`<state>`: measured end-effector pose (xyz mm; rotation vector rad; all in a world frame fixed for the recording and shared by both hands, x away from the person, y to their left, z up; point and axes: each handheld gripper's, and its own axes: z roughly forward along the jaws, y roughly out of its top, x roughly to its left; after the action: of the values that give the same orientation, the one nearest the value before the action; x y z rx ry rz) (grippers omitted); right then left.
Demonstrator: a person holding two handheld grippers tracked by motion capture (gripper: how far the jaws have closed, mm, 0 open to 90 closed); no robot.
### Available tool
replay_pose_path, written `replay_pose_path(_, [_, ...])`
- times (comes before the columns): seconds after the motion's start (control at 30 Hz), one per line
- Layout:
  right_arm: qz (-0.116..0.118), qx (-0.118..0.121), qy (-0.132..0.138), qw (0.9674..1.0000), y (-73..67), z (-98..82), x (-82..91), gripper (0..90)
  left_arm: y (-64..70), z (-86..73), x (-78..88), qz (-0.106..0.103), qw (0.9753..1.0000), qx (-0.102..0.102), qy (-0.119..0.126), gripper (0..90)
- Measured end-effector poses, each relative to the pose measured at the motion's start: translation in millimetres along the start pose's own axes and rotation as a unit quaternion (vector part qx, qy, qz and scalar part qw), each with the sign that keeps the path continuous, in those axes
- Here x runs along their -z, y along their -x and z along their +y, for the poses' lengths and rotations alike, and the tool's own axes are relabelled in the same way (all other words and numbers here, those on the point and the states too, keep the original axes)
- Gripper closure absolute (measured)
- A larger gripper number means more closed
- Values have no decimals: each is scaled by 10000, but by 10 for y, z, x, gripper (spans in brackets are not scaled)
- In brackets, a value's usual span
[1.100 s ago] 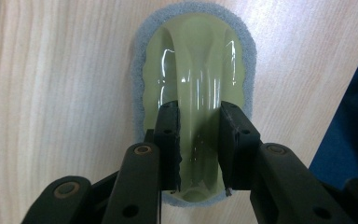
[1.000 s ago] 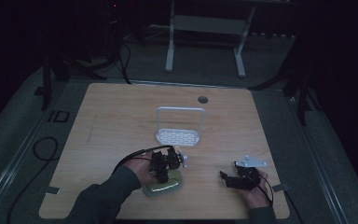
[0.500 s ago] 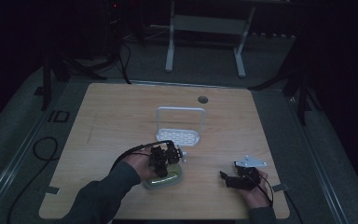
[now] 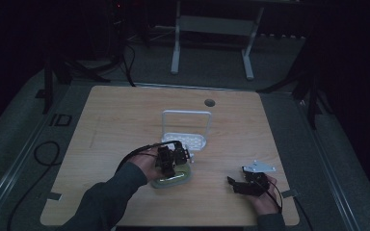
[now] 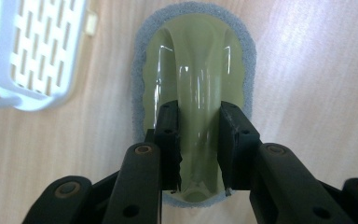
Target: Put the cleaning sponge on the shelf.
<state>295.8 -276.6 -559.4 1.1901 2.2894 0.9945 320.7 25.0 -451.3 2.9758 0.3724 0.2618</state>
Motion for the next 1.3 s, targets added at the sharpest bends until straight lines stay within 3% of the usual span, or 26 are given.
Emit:
replay_pose_path(0.83, [0, -2, 1, 10000, 0, 0, 0, 222, -131, -6, 11, 363, 9969, -511, 469, 717])
replay_pose_path(1.3, [-1, 2, -2, 10000, 0, 0, 1, 222, -224, 61, 16, 517, 9954, -556, 577, 717])
